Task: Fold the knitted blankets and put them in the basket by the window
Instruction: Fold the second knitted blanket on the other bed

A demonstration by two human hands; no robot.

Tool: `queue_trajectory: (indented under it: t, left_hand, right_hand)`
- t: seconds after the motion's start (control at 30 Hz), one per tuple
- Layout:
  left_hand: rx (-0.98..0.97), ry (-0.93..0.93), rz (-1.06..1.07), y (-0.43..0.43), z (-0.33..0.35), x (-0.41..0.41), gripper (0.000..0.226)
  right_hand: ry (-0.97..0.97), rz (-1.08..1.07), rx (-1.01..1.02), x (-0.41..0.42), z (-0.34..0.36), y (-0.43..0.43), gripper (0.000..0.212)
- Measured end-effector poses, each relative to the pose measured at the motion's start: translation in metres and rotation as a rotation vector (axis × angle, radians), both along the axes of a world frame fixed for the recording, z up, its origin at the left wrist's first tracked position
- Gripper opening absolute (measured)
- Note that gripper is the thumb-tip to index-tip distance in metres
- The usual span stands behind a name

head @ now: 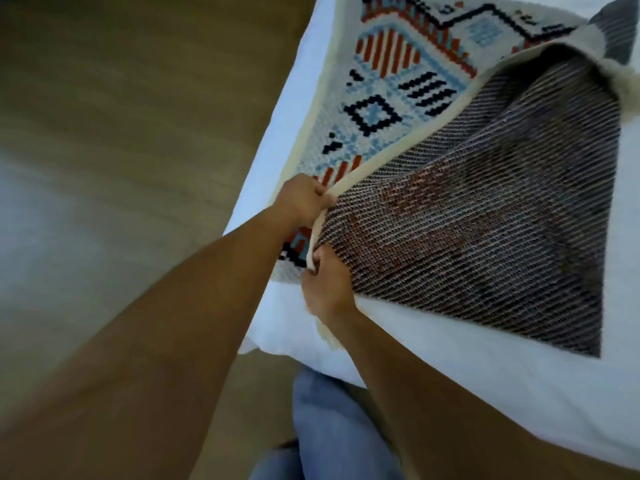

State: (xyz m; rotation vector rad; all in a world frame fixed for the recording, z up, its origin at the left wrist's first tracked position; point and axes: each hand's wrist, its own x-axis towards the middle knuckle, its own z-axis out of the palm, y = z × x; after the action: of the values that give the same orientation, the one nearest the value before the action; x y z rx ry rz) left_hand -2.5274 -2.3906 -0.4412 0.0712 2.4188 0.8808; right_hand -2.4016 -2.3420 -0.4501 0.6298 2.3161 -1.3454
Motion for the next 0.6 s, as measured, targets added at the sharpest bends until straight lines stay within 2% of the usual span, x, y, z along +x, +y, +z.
queue_trajectory:
  t: [0.17, 0.37, 0.5, 0.6]
  left_hand:
    - [0.021, -0.007, -0.003, -0.049, -0.023, -0.02, 0.024]
    - [0.074, -0.025, -0.147, -0.07, -0.04, -0.041, 0.027]
    - [0.158, -0.034, -0.221, -0.087, -0.051, -0.047, 0.026]
    - [0.143, -0.065, -0.268, -0.103, -0.057, -0.055, 0.032]
  right_hand:
    - [-0.092, -0.058, 0.041, -0.027, -0.017, -0.055, 0.011]
    - [-0.184, -0.308, 0.077, -0.05, -0.026, -0.101, 0.026]
    - [-0.178, -0.413, 0.125, -0.052, -0.031, -0.132, 0.019]
    - [-0.216, -0.562, 0.097, -0.062, -0.033, -0.157, 0.015]
